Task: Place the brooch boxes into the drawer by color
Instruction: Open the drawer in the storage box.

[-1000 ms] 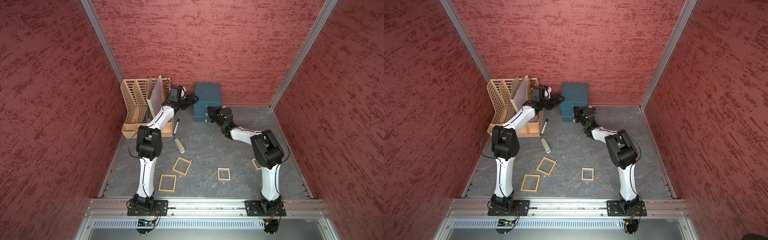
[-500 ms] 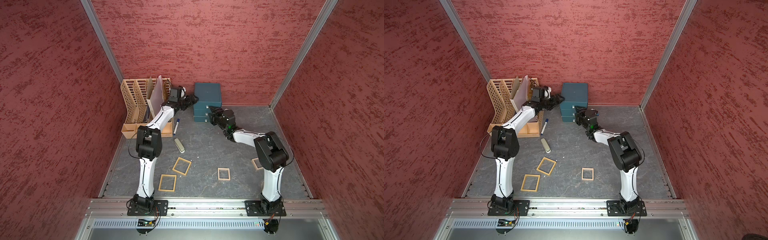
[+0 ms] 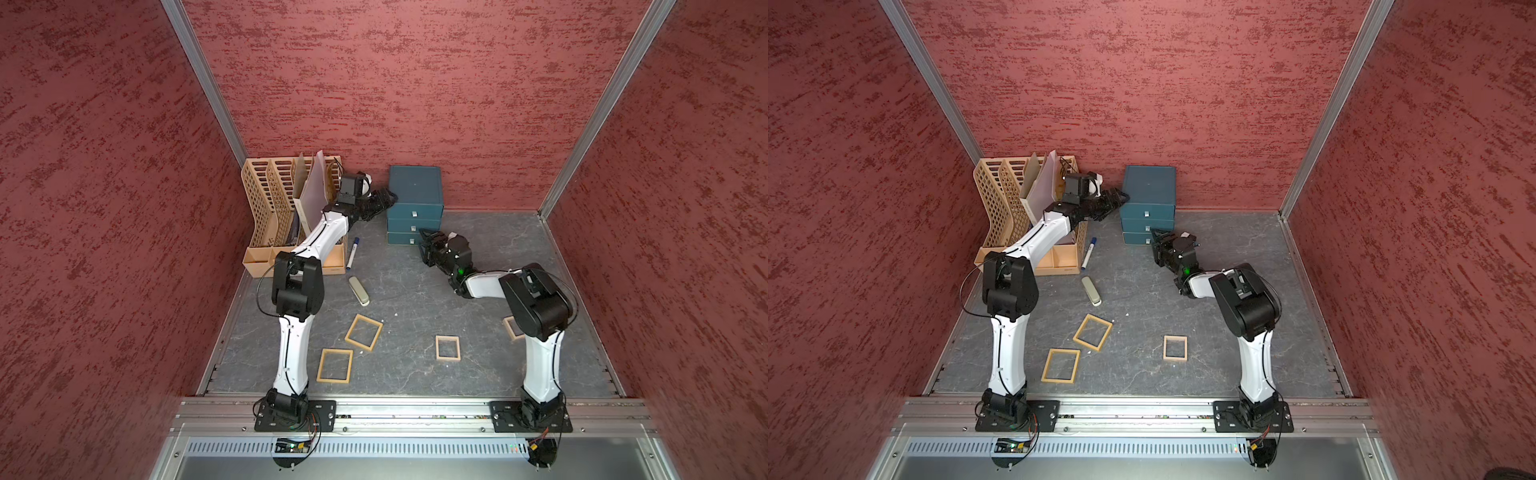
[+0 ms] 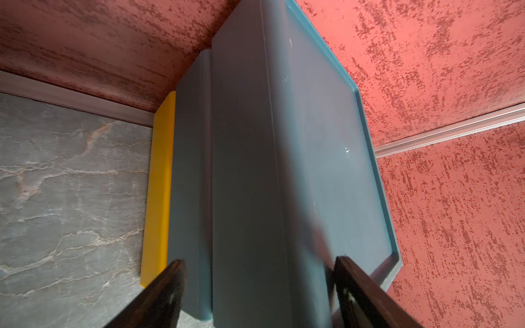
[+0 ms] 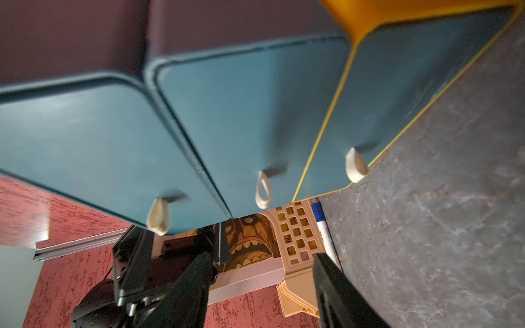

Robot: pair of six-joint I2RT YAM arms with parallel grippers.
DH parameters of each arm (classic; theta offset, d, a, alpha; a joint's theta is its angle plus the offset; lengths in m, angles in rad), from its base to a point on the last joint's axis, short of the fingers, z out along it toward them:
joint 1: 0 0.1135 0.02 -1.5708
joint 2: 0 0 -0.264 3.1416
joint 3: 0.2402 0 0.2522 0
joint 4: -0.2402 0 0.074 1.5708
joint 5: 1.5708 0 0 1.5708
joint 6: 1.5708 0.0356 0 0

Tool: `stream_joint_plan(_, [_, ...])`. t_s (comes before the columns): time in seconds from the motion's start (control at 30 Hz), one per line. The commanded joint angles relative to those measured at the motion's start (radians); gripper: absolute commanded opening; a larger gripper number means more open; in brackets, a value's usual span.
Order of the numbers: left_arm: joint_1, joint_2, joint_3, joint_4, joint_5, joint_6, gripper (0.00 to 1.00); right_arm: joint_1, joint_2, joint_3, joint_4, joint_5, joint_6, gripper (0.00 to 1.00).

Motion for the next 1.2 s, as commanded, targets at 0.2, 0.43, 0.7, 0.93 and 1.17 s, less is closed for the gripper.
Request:
stream_joint_plan(0.2, [-0.006,-0.011,-0.017,-0.052,0.002,0.020,0.85,-0.008,0.108,0.111,0.048,-0.012,-0.001,0.55])
stream_joint_plan(0.43, [-0.006,-0.011,-0.018,-0.050,0.002,0.019,0.85,-0.009,0.136,0.151,0.039,-0.010,0.007,0.49])
stream_joint_plan(0.7, [-0.005,-0.012,-0.018,-0.053,0.002,0.020,0.85,-0.011,0.158,0.202,0.000,-0.001,0.006,0.44])
stream_joint_plan(0.93, [-0.006,-0.013,-0.017,-0.054,0.001,0.022,0.85,-0.019,0.172,0.231,-0.008,0.008,0.010,0.35])
stream_joint_plan(1.17, [-0.006,-0.011,-0.017,-0.053,0.003,0.021,0.85,-0.025,0.178,0.245,-0.028,0.013,0.009,0.17])
